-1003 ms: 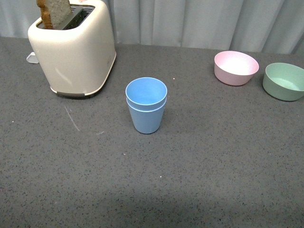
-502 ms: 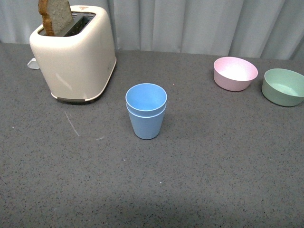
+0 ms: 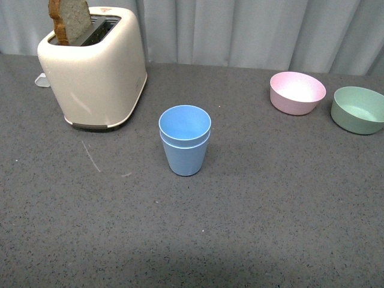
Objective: Stack blue cups with both arms
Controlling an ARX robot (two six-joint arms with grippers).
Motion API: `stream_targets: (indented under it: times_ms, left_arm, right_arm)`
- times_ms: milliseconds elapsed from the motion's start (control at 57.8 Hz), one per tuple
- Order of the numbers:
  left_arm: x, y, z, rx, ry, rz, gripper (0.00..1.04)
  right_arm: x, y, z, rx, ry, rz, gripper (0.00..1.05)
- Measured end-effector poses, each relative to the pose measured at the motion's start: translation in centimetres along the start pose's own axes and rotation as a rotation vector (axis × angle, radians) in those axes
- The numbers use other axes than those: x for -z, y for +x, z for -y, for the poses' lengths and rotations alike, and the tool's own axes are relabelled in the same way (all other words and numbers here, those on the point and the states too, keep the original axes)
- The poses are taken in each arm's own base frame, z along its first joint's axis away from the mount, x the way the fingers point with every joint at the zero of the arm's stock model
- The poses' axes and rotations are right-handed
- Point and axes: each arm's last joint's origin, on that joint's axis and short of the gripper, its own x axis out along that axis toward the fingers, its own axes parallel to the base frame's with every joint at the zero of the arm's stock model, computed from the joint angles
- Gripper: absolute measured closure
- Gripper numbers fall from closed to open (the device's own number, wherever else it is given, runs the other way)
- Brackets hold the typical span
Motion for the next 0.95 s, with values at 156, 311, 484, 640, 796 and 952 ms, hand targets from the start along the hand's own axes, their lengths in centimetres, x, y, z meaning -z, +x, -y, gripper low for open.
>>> stream_targets:
  times_ms: [156,311,484,640,796,952]
  left_arm:
    - [0.0,0.0,0.0,0.0,0.0,0.0,0.07]
    - [0.0,0.0,0.0,0.0,0.0,0.0,0.07]
    - [0.0,0.0,0.0,0.0,0.0,0.0,0.07]
    - [0.0,0.0,0.0,0.0,0.0,0.0,0.07]
    - [0.0,0.0,0.0,0.0,0.0,0.0,0.07]
    - [0.0,0.0,0.0,0.0,0.0,0.0,0.07]
  right_arm:
    - [-0.01,0.0,0.0,0.0,0.0,0.001,0.52]
    - [-0.02,-0.01,0.0,0.0,0.0,0.001,0.2]
    - [-0.01,0.0,0.0,0.0,0.001,0.001,0.1]
    - [-0.01,0.0,0.0,0.0,0.001,0.001,0.1]
    - [-0.01,0.0,0.0,0.0,0.001,0.001,0.1]
    - [-0.02,-0.01,0.0,0.0,0.001,0.001,0.1]
